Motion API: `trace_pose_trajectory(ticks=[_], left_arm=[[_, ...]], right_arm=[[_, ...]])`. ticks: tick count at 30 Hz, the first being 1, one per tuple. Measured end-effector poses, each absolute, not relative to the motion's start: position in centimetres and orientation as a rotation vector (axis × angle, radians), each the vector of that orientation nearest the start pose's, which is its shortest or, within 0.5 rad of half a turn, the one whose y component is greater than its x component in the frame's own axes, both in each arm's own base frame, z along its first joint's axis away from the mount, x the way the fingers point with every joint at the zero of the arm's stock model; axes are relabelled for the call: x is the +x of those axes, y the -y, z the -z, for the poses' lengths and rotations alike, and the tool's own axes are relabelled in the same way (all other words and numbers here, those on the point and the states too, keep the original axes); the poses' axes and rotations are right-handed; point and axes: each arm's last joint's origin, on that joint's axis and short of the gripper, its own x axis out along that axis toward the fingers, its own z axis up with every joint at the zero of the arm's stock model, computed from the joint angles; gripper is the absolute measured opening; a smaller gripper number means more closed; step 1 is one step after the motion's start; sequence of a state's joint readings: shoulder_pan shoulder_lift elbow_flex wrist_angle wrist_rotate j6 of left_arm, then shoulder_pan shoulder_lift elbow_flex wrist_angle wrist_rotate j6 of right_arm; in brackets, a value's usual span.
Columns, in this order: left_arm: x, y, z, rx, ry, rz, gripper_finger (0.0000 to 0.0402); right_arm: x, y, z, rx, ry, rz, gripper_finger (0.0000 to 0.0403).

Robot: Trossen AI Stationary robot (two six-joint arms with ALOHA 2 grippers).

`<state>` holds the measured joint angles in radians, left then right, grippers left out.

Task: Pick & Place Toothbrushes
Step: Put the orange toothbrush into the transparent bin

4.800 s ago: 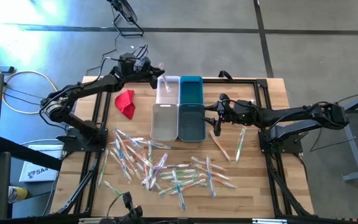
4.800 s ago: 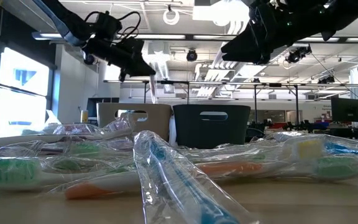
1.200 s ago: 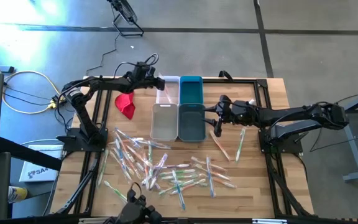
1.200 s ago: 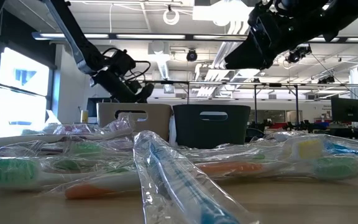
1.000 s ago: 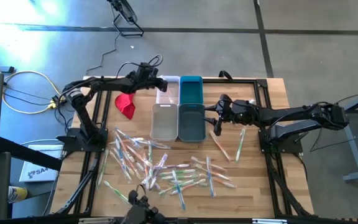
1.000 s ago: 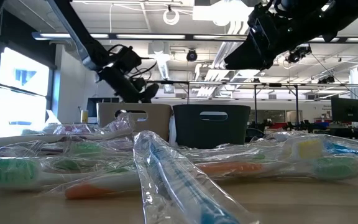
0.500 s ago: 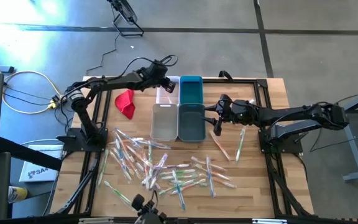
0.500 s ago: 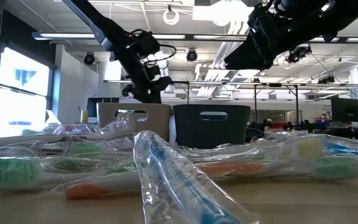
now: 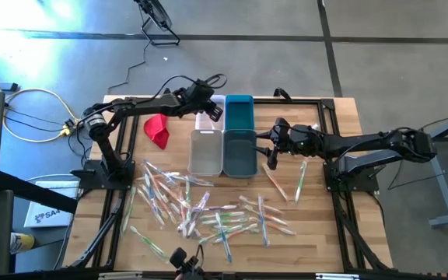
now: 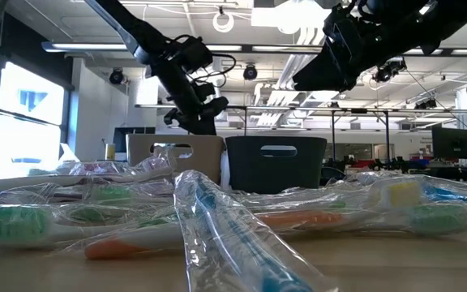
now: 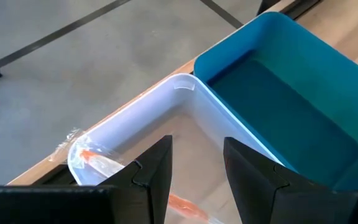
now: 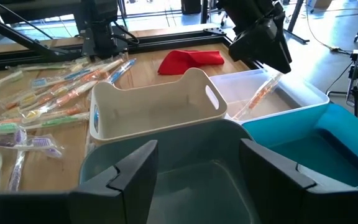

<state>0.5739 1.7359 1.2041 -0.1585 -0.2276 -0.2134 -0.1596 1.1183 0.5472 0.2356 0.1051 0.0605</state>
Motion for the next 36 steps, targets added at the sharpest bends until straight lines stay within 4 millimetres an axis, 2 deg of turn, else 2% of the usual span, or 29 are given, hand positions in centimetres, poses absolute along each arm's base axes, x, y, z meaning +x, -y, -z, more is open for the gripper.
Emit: trace_pose_trajectory(ticks=[10, 36], left_arm=[[31.59, -20.99, -23.01, -0.337, -0.614, -0.788, 0.0141], [31.57, -20.99, -22.98, -0.337, -0.615, -0.788, 0.0141]], right_arm=[[23.08, 4.02, -22.72, 0.068, -0.328, 0.272, 0.0217], [23.08, 4.02, -22.72, 0.068, -0.328, 0.272, 0.0217]])
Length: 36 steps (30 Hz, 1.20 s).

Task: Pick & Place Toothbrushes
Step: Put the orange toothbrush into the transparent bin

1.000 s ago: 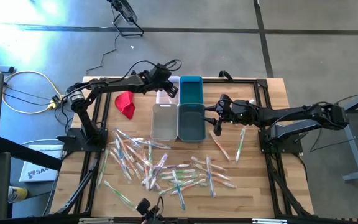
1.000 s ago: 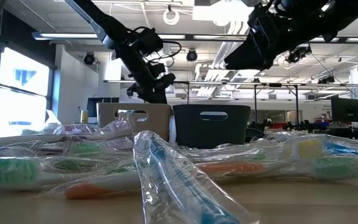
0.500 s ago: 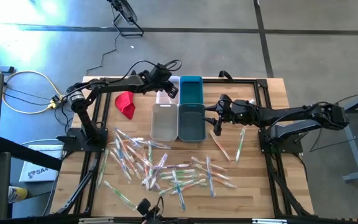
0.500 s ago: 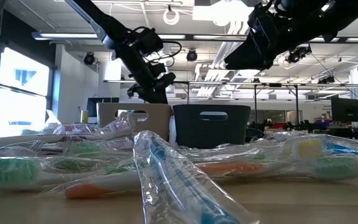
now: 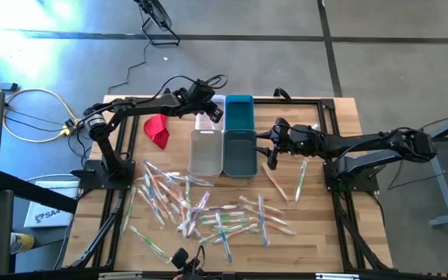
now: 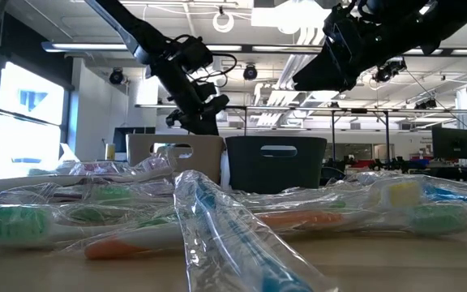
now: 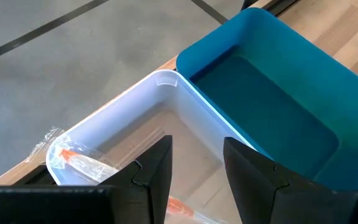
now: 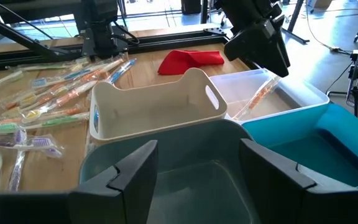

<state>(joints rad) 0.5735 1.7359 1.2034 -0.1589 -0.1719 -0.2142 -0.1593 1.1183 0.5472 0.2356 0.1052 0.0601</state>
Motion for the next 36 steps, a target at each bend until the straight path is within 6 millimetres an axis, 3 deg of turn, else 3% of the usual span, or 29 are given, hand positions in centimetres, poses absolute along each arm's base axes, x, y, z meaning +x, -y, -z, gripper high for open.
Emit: trace_pose_trajectory(ticks=[7, 20, 27, 36], left_arm=[[31.6, -21.0, -23.0, -0.337, -0.615, -0.789, 0.0131], [31.6, -21.0, -23.0, -0.337, -0.616, -0.789, 0.0016], [31.6, -21.0, -23.0, -0.279, -0.641, -0.755, 0.0007], [32.9, -19.4, -23.3, -0.152, -0.641, -0.649, 0.0007]], right_arm=[[23.1, 4.0, -22.7, 0.068, -0.328, 0.272, 0.0217], [23.1, 4.0, -22.7, 0.068, -0.328, 0.272, 0.0217], [23.1, 4.0, -22.7, 0.068, -0.328, 0.272, 0.0217], [23.1, 4.0, -22.7, 0.069, -0.328, 0.273, 0.0217]])
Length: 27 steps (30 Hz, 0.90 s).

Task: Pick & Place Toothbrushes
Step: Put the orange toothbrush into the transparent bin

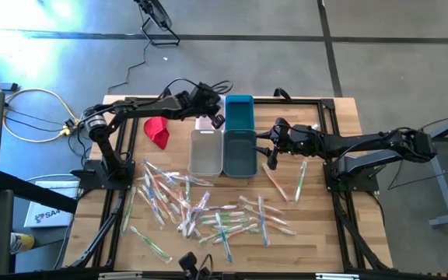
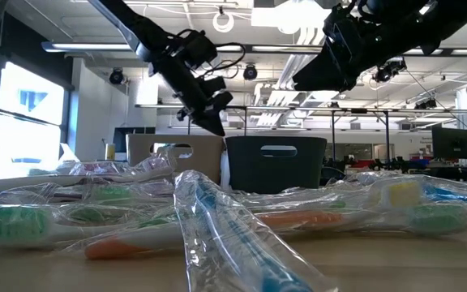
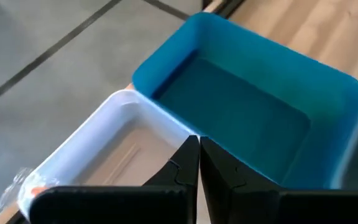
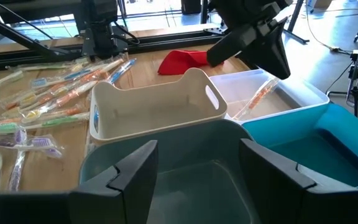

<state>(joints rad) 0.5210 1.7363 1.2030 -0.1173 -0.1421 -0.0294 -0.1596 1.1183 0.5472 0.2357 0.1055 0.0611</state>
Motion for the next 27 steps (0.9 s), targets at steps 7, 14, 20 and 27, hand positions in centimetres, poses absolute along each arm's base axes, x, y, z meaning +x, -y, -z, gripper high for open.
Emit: trace_pose_trajectory(ticks=[7, 14, 20, 27], left_arm=[[33.0, -18.9, -23.1, -0.129, -0.67, -0.627, 0.0007], [33.2, -18.5, -23.0, -0.135, -0.675, -0.592, 0.0007], [33.4, -17.6, -23.2, -0.124, -0.692, -0.567, 0.0007], [33.4, -15.9, -24.7, -0.079, -0.674, -0.52, 0.0007]], right_arm=[[23.1, 4.0, -22.7, 0.091, -0.325, 0.276, 0.0217], [23.1, 4.0, -22.7, 0.091, -0.325, 0.276, 0.0217], [23.1, 4.0, -22.7, 0.091, -0.326, 0.276, 0.0217], [23.1, 4.0, -22.7, 0.091, -0.326, 0.276, 0.0217]])
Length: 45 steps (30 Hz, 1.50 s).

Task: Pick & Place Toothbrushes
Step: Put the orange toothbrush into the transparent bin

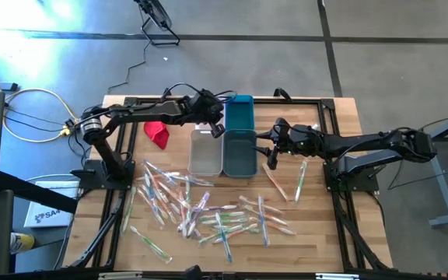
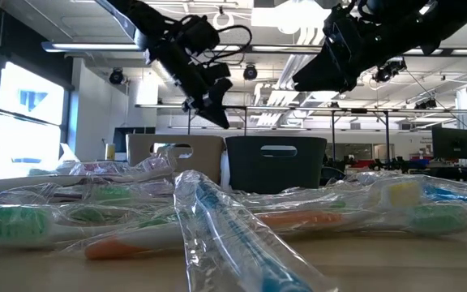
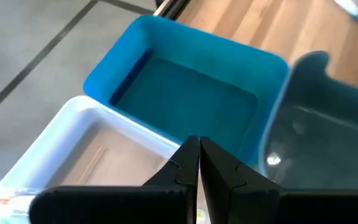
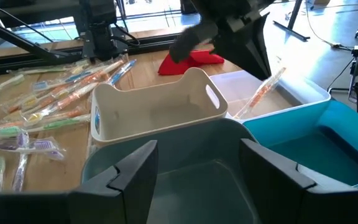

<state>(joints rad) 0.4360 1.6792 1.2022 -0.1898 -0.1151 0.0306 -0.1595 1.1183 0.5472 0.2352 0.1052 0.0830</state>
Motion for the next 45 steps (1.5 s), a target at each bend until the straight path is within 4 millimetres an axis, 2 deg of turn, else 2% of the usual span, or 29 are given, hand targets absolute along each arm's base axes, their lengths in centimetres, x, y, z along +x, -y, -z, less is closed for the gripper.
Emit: trace_pose_trajectory(ticks=[6, 13, 25, 35, 45], left_arm=[[32.7, -15.1, -25.2, -0.06, -0.686, -0.501, 0.0007], [30.9, -12.9, -23.6, -0.074, -0.653, -0.477, 0.0007], [25.9, -8.8, -24.2, 0.013, -0.522, -0.391, 0.0007], [21.4, -6.9, -23.8, 0.008, -0.405, -0.253, 0.0007], [17.9, -5.6, -22.8, 0.038, -0.338, -0.201, 0.0007]], right_arm=[[23.1, 4.0, -22.7, 0.091, -0.326, 0.276, 0.0217], [23.1, 4.0, -22.7, 0.091, -0.326, 0.276, 0.0217], [23.1, 4.0, -22.7, 0.095, -0.323, 0.276, 0.0217], [23.1, 4.0, -22.9, 0.138, -0.303, 0.283, 0.0217], [23.1, 4.0, -22.9, 0.146, -0.302, 0.284, 0.0217]])
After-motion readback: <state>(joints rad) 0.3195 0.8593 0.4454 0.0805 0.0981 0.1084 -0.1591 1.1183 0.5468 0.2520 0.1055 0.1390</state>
